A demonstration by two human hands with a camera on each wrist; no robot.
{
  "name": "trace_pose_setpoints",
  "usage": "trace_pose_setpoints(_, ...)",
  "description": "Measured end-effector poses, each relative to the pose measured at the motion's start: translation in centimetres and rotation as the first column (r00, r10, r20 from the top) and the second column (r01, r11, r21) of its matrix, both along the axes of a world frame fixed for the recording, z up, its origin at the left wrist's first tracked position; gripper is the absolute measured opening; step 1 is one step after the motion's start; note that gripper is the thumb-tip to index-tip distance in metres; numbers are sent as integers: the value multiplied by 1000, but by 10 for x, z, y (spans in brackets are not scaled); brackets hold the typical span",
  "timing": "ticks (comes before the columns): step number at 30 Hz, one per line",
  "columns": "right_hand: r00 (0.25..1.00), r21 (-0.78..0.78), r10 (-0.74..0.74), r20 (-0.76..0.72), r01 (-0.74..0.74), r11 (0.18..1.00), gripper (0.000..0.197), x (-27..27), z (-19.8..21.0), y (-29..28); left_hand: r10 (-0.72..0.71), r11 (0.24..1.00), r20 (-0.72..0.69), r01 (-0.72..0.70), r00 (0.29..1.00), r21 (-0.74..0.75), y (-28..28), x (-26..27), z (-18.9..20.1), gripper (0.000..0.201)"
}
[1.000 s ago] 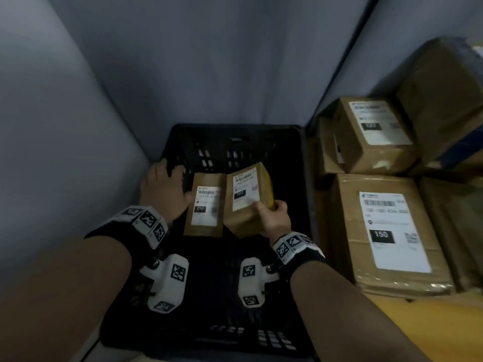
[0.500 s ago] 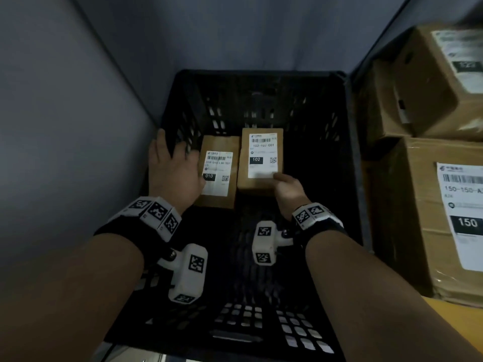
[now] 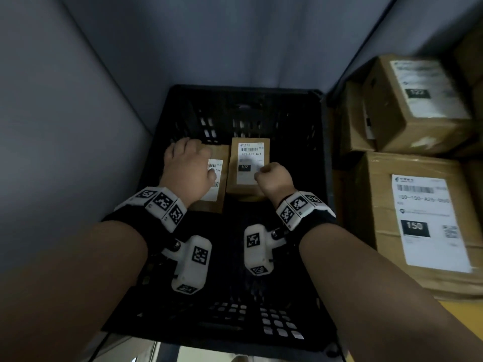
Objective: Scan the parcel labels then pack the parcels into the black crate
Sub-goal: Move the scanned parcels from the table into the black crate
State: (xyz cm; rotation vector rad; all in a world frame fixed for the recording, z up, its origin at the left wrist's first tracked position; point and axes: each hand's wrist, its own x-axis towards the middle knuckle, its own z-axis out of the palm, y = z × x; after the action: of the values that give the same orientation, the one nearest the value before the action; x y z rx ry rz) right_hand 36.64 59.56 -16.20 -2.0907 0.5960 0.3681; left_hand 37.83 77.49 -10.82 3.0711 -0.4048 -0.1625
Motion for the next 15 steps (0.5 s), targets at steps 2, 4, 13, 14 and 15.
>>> trace_pose_setpoints(2, 998, 66, -13, 65, 9, 998, 31, -8, 26, -6, 8, 997, -27, -10, 1000, -74, -7, -1, 22, 47)
trace_pose_setpoints(4, 990, 109, -22, 136, 7, 994, 26, -17, 55, -18, 15, 981, -78, -30, 997, -194, -16, -4, 44, 46)
trace_pose_setpoints(13, 908, -62, -70, 413, 104, 993, 15, -71, 206, -105, -110, 896, -152, 32, 982, -442, -88, -32, 143, 44)
trace_pose_setpoints(14, 900, -71, -83, 427, 125, 990, 15, -76, 220, -116, -122, 891, -148, 42, 981, -453, -99, -34, 153, 43)
trace_pose_setpoints(15, 890, -73, -96, 446, 143, 987, 16, -81, 233, -126, -134, 884, -146, 52, 980, -464, -111, -37, 164, 43)
